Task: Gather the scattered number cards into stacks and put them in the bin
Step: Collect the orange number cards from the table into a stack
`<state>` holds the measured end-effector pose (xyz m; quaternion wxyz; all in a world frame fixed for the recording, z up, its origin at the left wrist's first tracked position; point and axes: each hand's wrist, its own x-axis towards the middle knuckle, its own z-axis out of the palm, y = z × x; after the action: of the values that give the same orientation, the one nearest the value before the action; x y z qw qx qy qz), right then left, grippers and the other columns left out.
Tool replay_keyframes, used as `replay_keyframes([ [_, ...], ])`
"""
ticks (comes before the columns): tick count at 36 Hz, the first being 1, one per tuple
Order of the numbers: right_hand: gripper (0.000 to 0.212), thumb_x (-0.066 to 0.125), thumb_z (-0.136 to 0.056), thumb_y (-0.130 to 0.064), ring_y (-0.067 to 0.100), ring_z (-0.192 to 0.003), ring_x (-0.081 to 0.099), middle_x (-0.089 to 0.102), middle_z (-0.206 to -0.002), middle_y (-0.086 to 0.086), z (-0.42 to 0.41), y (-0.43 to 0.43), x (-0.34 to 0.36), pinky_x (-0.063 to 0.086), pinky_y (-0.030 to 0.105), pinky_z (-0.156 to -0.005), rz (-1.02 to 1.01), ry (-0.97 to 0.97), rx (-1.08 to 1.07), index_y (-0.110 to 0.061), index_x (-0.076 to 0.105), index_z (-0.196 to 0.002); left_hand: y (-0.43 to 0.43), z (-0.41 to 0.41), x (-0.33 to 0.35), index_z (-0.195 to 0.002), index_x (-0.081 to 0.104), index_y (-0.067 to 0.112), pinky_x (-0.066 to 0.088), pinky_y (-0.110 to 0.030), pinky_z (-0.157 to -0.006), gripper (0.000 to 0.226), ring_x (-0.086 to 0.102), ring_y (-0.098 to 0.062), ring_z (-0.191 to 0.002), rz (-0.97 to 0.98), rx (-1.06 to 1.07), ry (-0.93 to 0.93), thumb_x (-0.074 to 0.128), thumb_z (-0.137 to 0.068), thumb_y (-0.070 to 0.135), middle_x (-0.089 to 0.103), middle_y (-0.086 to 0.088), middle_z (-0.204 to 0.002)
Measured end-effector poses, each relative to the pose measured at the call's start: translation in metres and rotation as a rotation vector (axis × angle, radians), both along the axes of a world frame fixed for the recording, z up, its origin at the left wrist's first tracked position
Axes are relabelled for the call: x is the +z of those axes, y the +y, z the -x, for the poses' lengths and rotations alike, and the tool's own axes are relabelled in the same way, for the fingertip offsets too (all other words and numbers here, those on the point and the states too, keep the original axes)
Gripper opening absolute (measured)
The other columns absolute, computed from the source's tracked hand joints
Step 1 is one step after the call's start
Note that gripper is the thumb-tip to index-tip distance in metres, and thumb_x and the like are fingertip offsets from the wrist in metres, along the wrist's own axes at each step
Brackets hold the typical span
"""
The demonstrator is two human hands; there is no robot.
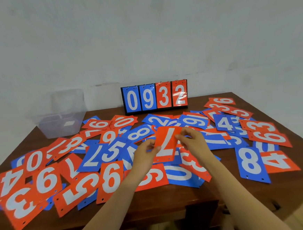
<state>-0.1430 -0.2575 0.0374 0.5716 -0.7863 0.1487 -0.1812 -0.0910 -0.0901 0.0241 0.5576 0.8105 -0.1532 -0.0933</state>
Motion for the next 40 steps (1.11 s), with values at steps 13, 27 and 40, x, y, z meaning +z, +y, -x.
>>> replay_keyframes([
  [13,0.021,0.049,-0.097,-0.020,0.002,-0.097,0.062,0.068,-0.101,-0.011,0.039,0.017,0.012,0.049,0.013,-0.077,0.033,-0.091,0.156,-0.027,0.069,-0.099,0.014,0.009,0.028,-0.124,0.060,0.011,0.052,-0.033,-0.086,0.031,0.060,-0.021,-0.108,0.331,0.064,0.272,0.051,-0.096,0.021,0.060,-0.010,-0.125],
  [27,0.083,0.061,-0.084,-0.052,0.032,-0.139,0.025,0.029,-0.150,0.013,0.010,-0.018,-0.039,0.024,0.043,-0.113,0.704,0.766,0.018,-0.010,0.025,-0.146,0.016,-0.002,-0.011,-0.132,0.051,0.025,0.056,-0.027,-0.073,0.048,0.061,-0.016,-0.101,-0.073,0.021,0.031,0.059,-0.090,0.004,0.050,-0.005,-0.138],
  [40,0.085,0.074,-0.072,-0.053,0.036,-0.139,0.023,0.028,-0.149,0.015,-0.004,-0.021,-0.029,0.030,0.048,-0.109,0.709,0.917,-0.069,-0.013,0.038,-0.137,0.019,-0.006,-0.024,-0.137,0.046,0.026,0.055,-0.025,-0.073,0.050,0.053,-0.022,-0.121,-0.127,0.054,0.032,0.055,-0.093,0.005,0.040,-0.005,-0.147],
])
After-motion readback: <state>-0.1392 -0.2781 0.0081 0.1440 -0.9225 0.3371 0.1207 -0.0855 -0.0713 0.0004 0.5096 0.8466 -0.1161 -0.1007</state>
